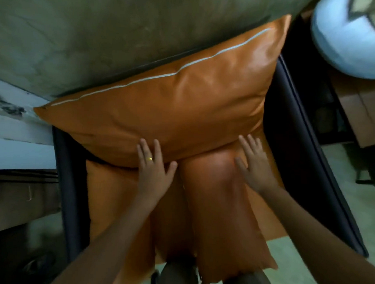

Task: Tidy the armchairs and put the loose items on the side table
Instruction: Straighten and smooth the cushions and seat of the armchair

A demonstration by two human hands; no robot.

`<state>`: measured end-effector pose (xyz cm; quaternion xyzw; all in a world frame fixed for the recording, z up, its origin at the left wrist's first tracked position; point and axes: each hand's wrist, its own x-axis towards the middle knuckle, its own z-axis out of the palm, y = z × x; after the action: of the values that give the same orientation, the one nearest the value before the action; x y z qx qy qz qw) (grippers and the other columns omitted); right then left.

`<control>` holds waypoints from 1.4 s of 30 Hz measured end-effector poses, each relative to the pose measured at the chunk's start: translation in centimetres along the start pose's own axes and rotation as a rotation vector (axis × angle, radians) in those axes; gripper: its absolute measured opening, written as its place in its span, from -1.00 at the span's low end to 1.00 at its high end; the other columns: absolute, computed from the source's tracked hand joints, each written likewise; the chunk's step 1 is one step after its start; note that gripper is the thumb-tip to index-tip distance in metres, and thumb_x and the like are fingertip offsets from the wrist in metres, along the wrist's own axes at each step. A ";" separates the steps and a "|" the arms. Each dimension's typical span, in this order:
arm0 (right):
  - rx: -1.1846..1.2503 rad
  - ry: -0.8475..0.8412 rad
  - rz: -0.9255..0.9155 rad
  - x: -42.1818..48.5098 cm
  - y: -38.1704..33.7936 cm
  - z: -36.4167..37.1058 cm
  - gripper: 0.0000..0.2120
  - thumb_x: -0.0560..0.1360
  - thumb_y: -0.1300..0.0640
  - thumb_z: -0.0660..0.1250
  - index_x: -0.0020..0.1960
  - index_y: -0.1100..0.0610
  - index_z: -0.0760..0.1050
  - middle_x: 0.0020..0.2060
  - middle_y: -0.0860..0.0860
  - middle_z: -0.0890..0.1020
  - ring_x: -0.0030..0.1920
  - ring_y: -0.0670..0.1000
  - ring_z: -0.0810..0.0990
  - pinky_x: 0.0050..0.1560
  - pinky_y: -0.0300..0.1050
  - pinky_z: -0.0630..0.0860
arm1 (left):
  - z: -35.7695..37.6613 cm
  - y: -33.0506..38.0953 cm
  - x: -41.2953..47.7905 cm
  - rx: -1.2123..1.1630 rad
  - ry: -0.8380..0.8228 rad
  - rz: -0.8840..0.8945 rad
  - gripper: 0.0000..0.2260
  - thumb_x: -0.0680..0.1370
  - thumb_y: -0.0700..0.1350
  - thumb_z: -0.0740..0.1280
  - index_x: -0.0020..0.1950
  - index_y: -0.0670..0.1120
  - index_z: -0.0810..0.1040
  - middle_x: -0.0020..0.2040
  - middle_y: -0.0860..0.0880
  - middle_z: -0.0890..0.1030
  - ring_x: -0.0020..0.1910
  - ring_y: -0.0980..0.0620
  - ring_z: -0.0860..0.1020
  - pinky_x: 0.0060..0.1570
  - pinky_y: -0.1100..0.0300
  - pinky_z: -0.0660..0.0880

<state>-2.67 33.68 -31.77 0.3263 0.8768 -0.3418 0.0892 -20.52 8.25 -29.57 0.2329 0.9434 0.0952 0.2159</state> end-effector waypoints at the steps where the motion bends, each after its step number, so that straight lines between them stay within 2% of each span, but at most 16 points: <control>1: 0.009 -0.058 0.035 -1.5 0.5 1.0 -0.29 0.54 -0.29 0.02 0.62 -0.04 0.07 0.61 0.11 0.13 0.60 0.24 0.03 0.55 0.17 0.10 | 1.3 0.7 -1.1 -0.036 -0.046 0.018 -0.29 0.61 0.18 0.21 0.64 -0.05 -0.02 0.62 -0.24 -0.14 0.60 -0.25 -0.07 0.52 -0.06 0.05; 4: 0.111 -0.187 0.161 -5.8 1.4 3.5 -0.37 0.65 -0.13 0.14 0.63 -0.05 0.00 0.62 0.09 0.10 0.61 0.21 0.02 0.56 0.02 -0.02 | 5.4 1.6 -5.1 -0.123 -0.317 0.031 -0.35 0.63 0.19 0.18 0.63 0.07 -0.02 0.61 -0.12 0.09 0.58 -0.13 0.14 0.47 -0.04 0.26; 5: 0.136 -0.223 0.194 -7.2 1.7 4.2 -0.38 0.66 -0.11 0.15 0.64 -0.05 -0.01 0.62 0.06 0.09 0.61 0.17 0.03 0.56 -0.02 -0.03 | 6.5 1.7 -6.4 -0.160 -0.404 -0.033 -0.33 0.62 0.24 0.15 0.63 0.09 -0.06 0.61 -0.09 0.10 0.57 -0.13 0.16 0.45 -0.07 0.30; 7: 0.227 -0.254 0.288 -9.9 2.6 5.8 -0.37 0.65 -0.19 0.12 0.63 -0.10 -0.03 0.62 -0.01 0.09 0.60 0.10 0.09 0.55 -0.02 0.05 | 8.0 1.9 -8.5 -0.348 -0.517 -0.253 -0.25 0.56 0.36 0.12 0.62 0.11 -0.12 0.61 -0.10 0.12 0.55 -0.16 0.21 0.43 -0.11 0.31; 9: 0.413 -0.228 0.423 -11.9 3.8 7.3 -0.34 0.61 -0.33 0.06 0.62 -0.15 -0.02 0.61 -0.05 0.14 0.57 0.06 0.19 0.52 0.01 0.16 | 9.0 2.1 -9.8 -0.581 -0.558 -0.380 -0.24 0.55 0.34 0.12 0.63 0.09 -0.12 0.61 -0.07 0.17 0.54 -0.14 0.23 0.43 -0.08 0.28; 12: 0.569 -0.196 0.590 -13.8 5.0 8.5 -0.34 0.55 -0.41 0.01 0.60 -0.25 0.02 0.59 -0.04 0.20 0.53 0.10 0.28 0.47 0.03 0.24 | 9.7 2.5 -10.4 -0.815 -0.546 -0.368 -0.37 0.63 0.18 0.17 0.60 0.22 -0.11 0.59 0.02 0.19 0.53 -0.09 0.25 0.41 -0.10 0.30; 14: 0.602 -0.195 0.625 -14.3 5.3 8.7 -0.35 0.50 -0.49 0.01 0.54 -0.37 0.06 0.59 -0.04 0.22 0.51 0.13 0.32 0.45 0.05 0.26 | 10.0 2.1 -10.3 -0.966 -0.568 -0.422 -0.31 0.60 0.14 0.28 0.56 0.36 -0.11 0.54 0.10 0.22 0.47 -0.06 0.31 0.36 -0.23 0.37; 16: 0.635 -0.171 0.619 -14.3 5.4 8.6 -0.36 0.48 -0.52 0.04 0.52 -0.41 0.09 0.58 -0.05 0.22 0.51 0.13 0.31 0.47 0.07 0.26 | 10.3 1.5 -10.2 -1.085 -0.616 -0.430 -0.19 0.54 0.08 0.42 0.53 0.42 -0.10 0.46 0.15 0.29 0.35 0.03 0.40 0.24 -0.23 0.48; 20: 0.656 -0.148 0.567 -15.1 5.0 7.8 -0.37 0.49 -0.48 0.09 0.53 -0.41 0.09 0.57 -0.07 0.25 0.50 0.10 0.32 0.47 0.08 0.27 | 10.4 1.6 -10.9 -1.108 -0.618 -0.325 -0.08 0.45 0.05 0.51 0.52 0.43 -0.09 0.38 0.22 0.38 0.24 0.16 0.48 0.14 -0.13 0.59; 22: 0.633 -0.140 0.539 -16.0 4.8 7.1 -0.37 0.47 -0.52 0.09 0.50 -0.46 0.07 0.56 -0.08 0.28 0.47 0.09 0.37 0.44 0.08 0.32 | 10.2 2.2 -11.6 -1.092 -0.612 -0.314 -0.09 0.44 0.06 0.51 0.53 0.43 -0.08 0.37 0.19 0.41 0.26 0.10 0.50 0.11 -0.11 0.61; 26: 0.556 -0.148 0.540 -17.6 5.3 5.2 -0.37 0.40 -0.59 0.10 0.43 -0.57 0.05 0.54 -0.10 0.30 0.44 0.09 0.41 0.41 0.10 0.38 | 10.4 3.5 -13.0 -1.045 -0.642 -0.321 -0.15 0.46 0.11 0.51 0.47 0.52 -0.03 0.47 0.07 0.37 0.36 -0.08 0.45 0.16 -0.32 0.53; 30: 0.427 -0.137 0.542 -19.9 6.3 1.8 -0.32 0.40 -0.57 0.15 0.47 -0.53 0.02 0.52 -0.09 0.33 0.38 0.09 0.46 0.36 0.07 0.44 | 11.3 6.1 -15.2 -1.108 -0.750 -0.356 -0.16 0.50 0.04 0.46 0.51 0.47 -0.05 0.44 0.08 0.37 0.34 -0.03 0.45 0.07 -0.15 0.59; 36: 0.281 -0.063 0.599 -23.7 9.0 -2.5 -0.25 0.42 -0.52 0.17 0.51 -0.47 -0.06 0.38 0.01 0.50 0.26 0.10 0.54 0.22 -0.04 0.45 | 13.3 11.7 -15.1 -1.179 -0.924 -0.253 -0.17 0.49 0.01 0.49 0.51 0.45 0.03 0.43 0.07 0.42 0.36 -0.10 0.50 0.20 -0.30 0.52; 39: 0.271 -0.007 0.554 -22.7 10.0 -2.9 -0.23 0.41 -0.52 0.20 0.53 -0.45 -0.03 0.37 -0.03 0.50 0.26 0.08 0.53 0.28 0.02 0.47 | 14.6 12.7 -13.9 -1.120 -0.971 -0.201 -0.21 0.55 0.00 0.42 0.53 0.43 -0.04 0.42 0.10 0.42 0.33 -0.04 0.53 0.18 -0.22 0.55; 42: 0.212 -0.012 0.508 -19.7 11.4 -1.0 -0.15 0.34 -0.60 0.18 0.53 -0.44 -0.07 0.44 -0.04 0.43 0.34 0.12 0.47 0.35 0.15 0.42 | 15.5 12.9 -12.4 -0.993 -0.990 -0.152 -0.21 0.59 0.01 0.36 0.54 0.39 -0.16 0.49 0.06 0.37 0.27 0.02 0.57 0.07 -0.09 0.62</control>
<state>19.77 30.59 -29.69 0.5410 0.7258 -0.4003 0.1427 1.49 14.76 -35.28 0.0561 0.5931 0.3819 0.7065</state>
